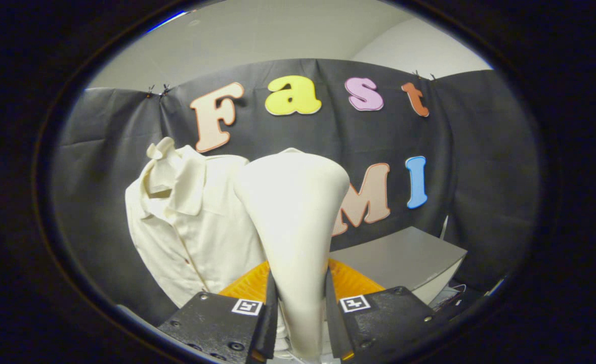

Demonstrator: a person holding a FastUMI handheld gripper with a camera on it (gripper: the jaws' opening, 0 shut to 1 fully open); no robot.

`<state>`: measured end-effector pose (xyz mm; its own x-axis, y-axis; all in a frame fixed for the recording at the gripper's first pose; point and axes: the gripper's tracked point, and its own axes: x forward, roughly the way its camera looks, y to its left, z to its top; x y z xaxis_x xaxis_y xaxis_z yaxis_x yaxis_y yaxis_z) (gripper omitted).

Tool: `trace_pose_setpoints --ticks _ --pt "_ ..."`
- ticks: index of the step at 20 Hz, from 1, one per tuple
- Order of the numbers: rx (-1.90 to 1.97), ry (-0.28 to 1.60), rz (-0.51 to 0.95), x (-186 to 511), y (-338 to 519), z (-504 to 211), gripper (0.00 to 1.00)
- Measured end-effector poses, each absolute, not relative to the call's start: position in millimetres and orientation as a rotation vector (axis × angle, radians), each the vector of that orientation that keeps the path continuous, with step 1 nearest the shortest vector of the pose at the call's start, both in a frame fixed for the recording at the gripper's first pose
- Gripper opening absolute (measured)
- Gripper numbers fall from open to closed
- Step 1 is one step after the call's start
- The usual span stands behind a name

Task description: Iron the clothes twice with a garment steamer, once on the left side and once on the right side.

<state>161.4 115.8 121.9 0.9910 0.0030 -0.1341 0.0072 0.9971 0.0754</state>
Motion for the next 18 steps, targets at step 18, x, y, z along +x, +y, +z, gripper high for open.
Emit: trace_pose_setpoints --ticks 18 --pt "0.051 0.212 0.153 194.3 372.0 56.3 0.41"
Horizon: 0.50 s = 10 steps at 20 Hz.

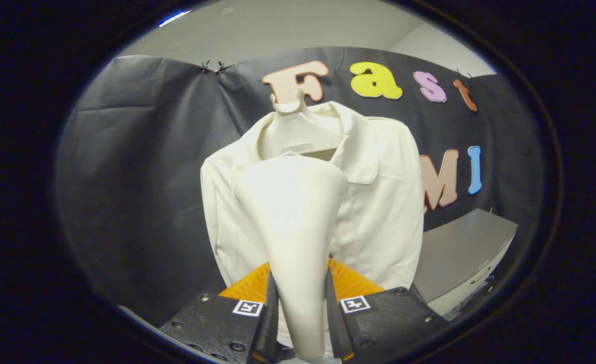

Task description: Iron the clothes twice with a garment steamer, once on the left side and once on the right side.

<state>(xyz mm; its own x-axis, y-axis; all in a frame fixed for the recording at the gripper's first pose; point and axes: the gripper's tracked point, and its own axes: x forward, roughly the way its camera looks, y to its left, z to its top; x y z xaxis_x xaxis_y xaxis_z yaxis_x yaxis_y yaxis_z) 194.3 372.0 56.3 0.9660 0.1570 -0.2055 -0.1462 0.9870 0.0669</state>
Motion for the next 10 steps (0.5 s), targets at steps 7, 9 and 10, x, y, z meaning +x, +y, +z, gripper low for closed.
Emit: trace_pose_setpoints --ticks 7,9,10 --pt "0.057 0.272 0.128 232.8 411.9 23.8 0.41" --pt "0.067 0.275 0.109 242.2 420.5 18.7 0.41" --pt "0.065 0.266 0.096 245.9 422.1 16.7 0.41"
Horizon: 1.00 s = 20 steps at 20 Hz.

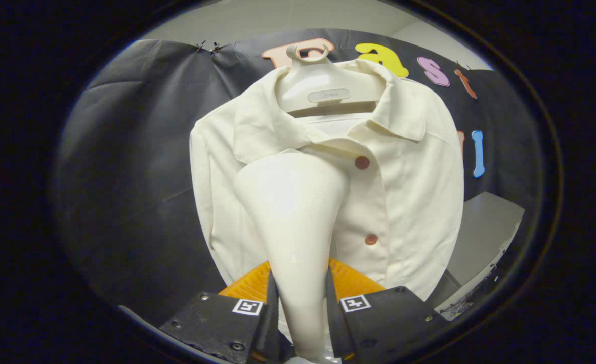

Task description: Iron the clothes twice with a garment steamer, once on the left side and once on the right side.

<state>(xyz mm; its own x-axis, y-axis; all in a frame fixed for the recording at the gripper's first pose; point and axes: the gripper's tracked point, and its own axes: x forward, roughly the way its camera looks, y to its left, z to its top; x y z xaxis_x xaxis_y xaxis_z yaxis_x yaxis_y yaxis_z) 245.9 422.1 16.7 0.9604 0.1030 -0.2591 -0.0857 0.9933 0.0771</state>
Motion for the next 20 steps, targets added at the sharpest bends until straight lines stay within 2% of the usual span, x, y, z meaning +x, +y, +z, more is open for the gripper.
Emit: trace_pose_setpoints --ticks 6,20 --pt "0.042 0.293 0.060 256.5 428.4 -9.2 0.42" --pt "0.006 0.451 0.035 256.4 423.6 -143.9 0.42"
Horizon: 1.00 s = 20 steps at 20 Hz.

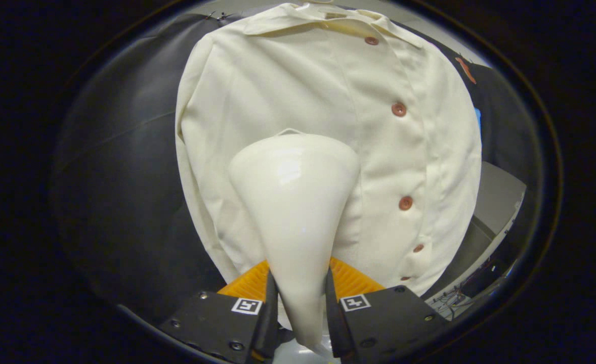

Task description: Iron the clothes twice with a garment steamer, once on the left side and once on the right side.

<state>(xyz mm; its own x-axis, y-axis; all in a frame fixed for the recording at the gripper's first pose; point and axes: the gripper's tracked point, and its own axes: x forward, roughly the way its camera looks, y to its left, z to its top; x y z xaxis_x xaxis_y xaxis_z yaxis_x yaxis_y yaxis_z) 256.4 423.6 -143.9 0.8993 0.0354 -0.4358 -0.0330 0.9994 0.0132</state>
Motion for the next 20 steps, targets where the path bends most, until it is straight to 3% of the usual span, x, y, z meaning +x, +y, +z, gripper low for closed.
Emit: trace_pose_setpoints --ticks 14,20 --pt "-0.044 0.683 0.022 251.3 412.4 -296.3 0.42" --pt "-0.062 0.708 0.019 257.0 415.7 -287.2 0.43"
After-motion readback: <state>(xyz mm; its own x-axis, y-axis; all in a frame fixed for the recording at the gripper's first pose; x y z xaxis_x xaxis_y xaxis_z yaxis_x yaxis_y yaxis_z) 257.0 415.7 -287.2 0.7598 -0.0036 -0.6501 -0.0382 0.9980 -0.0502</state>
